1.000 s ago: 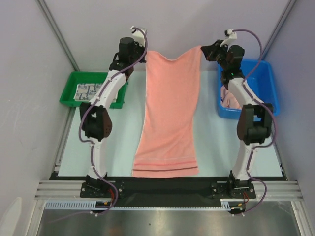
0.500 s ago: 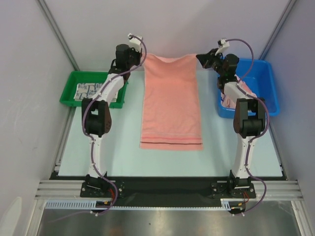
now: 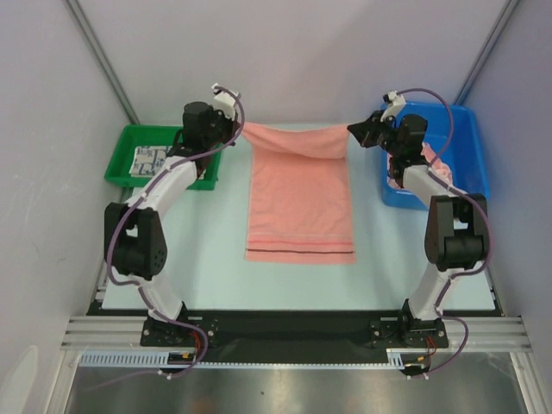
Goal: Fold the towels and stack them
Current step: Fold the towel
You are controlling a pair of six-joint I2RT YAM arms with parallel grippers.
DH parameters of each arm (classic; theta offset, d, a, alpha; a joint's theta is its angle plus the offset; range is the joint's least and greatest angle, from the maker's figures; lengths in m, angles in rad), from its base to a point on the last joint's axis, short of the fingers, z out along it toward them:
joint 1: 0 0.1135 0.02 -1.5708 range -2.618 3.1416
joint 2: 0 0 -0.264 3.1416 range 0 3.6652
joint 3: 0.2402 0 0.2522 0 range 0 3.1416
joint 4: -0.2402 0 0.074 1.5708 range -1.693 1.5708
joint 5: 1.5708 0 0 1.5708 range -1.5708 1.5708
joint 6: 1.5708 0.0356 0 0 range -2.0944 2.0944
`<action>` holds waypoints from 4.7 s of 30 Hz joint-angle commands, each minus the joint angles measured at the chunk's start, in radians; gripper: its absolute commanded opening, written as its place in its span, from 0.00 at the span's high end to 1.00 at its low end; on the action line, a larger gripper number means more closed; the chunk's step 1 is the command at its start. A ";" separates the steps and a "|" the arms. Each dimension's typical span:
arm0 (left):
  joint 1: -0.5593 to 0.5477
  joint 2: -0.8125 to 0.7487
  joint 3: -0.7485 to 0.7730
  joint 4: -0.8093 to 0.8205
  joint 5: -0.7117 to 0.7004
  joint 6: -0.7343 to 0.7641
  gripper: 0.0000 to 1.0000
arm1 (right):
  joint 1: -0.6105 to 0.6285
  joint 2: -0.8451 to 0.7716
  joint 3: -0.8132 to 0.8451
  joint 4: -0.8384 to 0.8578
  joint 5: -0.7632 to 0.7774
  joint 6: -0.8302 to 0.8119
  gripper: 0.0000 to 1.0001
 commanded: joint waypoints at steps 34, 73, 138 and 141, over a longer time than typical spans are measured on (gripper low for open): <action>-0.231 -0.510 -0.599 -0.368 -0.098 -0.058 1.00 | 0.105 -0.733 -0.643 -0.602 0.192 0.050 1.00; -0.286 -0.475 -0.685 -0.457 -0.132 -0.587 0.46 | 0.142 -0.686 -0.707 -0.848 0.417 0.279 0.64; -0.300 -0.514 -0.751 -0.507 -0.153 -0.716 1.00 | 0.202 -0.842 -0.816 -0.831 0.371 0.411 1.00; -0.300 -0.469 -0.806 -0.467 -0.150 -0.716 1.00 | 0.202 -0.805 -0.865 -0.781 0.374 0.394 1.00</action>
